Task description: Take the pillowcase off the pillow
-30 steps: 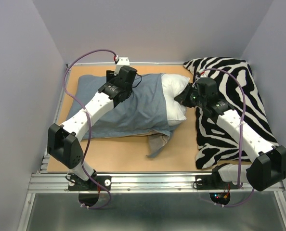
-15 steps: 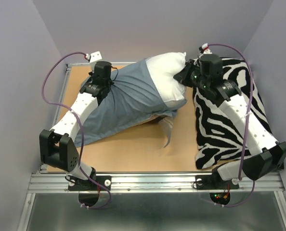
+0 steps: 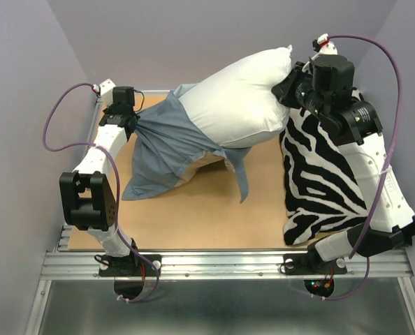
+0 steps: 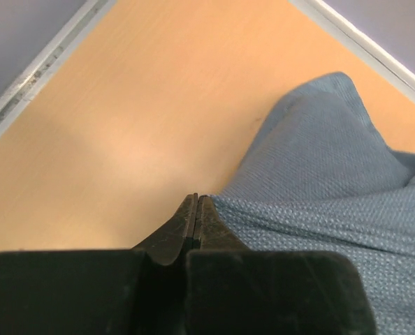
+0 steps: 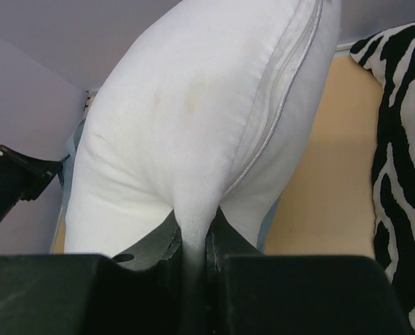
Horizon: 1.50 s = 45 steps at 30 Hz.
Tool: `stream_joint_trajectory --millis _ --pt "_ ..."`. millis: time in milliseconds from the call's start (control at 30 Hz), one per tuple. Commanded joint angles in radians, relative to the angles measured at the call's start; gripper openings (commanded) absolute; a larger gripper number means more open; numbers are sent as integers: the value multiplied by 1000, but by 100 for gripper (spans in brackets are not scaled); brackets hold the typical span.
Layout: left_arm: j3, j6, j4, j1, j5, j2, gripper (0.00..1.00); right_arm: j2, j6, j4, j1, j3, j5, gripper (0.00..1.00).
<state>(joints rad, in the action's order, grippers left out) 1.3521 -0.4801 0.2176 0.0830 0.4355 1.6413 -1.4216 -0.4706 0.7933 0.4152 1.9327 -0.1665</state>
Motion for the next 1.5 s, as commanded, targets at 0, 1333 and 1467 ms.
stream_joint_trajectory --millis 0,1333,1467 --pt "91 32 32 -143 194 8 0 50 72 -83 -30 160 -222 1" --pt "-493 143 -507 1014 230 -545 62 -62 46 -86 -30 250 4 1" --pt "-493 182 -544 1015 310 -494 61 -68 41 -86 -30 246 9 1"
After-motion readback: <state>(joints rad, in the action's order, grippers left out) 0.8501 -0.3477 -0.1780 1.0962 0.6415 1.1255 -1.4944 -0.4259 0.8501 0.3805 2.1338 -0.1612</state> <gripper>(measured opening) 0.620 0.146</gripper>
